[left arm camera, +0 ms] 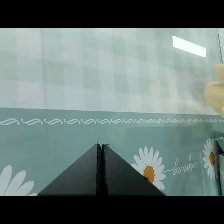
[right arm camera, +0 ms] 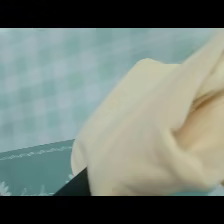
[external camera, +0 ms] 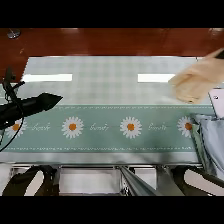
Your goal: Fold the shirts.
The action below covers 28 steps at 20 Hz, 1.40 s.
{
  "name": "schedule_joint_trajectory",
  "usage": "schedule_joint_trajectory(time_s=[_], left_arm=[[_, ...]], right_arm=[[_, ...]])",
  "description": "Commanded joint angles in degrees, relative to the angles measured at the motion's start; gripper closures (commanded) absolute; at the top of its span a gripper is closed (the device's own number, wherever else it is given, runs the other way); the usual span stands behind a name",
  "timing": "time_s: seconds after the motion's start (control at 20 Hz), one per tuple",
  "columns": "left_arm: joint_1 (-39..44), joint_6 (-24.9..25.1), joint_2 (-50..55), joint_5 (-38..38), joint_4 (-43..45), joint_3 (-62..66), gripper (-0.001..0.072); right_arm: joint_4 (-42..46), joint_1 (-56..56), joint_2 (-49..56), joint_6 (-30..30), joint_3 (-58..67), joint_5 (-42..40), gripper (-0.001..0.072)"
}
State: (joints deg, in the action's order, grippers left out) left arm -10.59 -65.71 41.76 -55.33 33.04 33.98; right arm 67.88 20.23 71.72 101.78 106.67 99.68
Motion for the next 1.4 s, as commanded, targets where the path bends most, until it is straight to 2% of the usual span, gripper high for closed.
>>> schedule_joint_trajectory(time_s=[0.0,0.15,0.3,0.45,0.6,0.65,0.7,0.75,0.8,0.9,0.95,1.05,1.1,1.15,1.2,1.3,1.35], left_arm=[[0.02,0.55,-0.02,2.12,-0.15,0.07,0.0681],[0.02,0.55,-0.02,3.54,-0.42,0.04,0.0681],[0.04,0.57,-0.02,5.53,-1.95,0.04,0.0681],[0.04,0.55,0.00,5.90,-2.23,0.04,0.0681],[0.55,0.55,0.00,6.49,-2.23,0.04,0.0681],[0.70,0.55,0.04,7.06,-2.23,0.04,0.0681],[0.94,0.55,0.31,7.63,-2.23,0.04,0.0681],[0.98,0.57,1.05,7.50,-2.23,0.22,0.0681],[0.90,1.79,2.54,6.95,-2.12,1.18,0.0681],[-0.72,3.02,8.46,2.99,-1.11,8.24,0.0682],[-1.68,2.99,12.20,0.33,-1.11,13.99,0.0682],[-1.68,1.64,20.85,-6.10,-1.11,30.23,0.0683],[-0.55,0.22,24.76,-8.87,-0.79,38.56,0.0684],[1.68,-1.86,28.65,-11.08,1.79,47.54,0.0684],[4.37,-4.72,31.74,-12.31,7.65,55.19,0.0684],[10.43,-11.39,35.65,-14.88,23.71,64.48,0.0683],[12.87,-13.05,36.20,-16.15,29.33,64.28,0.0683]], right_arm=[[10.23,13.14,-6.12,-2.56,-1.27,6.71,0.0687],[12.44,23.69,-13.99,-5.68,-9.60,6.71,0.0687],[22.49,32.11,-24.04,-9.31,-23.58,6.67,0.0687],[28.39,40.00,-34.03,-6.43,-39.04,5.97,0.0686],[35.71,44.63,-41.64,-0.94,-48.57,2.51,0.0677],[37.27,45.22,-43.15,1.27,-50.05,1.40,0.0518],[37.73,45.51,-44.00,2.36,-50.84,0.00,0.0200],[36.59,45.48,-43.58,2.05,-50.66,-2.27,0.0089],[31.08,45.48,-41.72,-0.37,-49.64,-5.29,0.0089],[13.07,44.83,-33.77,-3.28,-43.58,-9.73,0.0100],[3.39,43.04,-29.20,-3.41,-39.85,-11.17,0.0162],[-15.56,33.51,-19.85,-6.95,-31.93,-16.24,0.0387],[-20.41,25.99,-16.02,-9.38,-28.48,-19.98,0.0484],[-21.07,16.39,-12.31,-12.46,-25.20,-23.98,0.0638],[-19.41,7.30,-9.31,-15.74,-23.26,-27.67,0.0683],[-9.44,-9.92,-3.63,-16.09,-22.69,-33.53,0.0684],[1.11,-17.38,-0.50,-15.06,-23.69,-35.06,0.0684]])
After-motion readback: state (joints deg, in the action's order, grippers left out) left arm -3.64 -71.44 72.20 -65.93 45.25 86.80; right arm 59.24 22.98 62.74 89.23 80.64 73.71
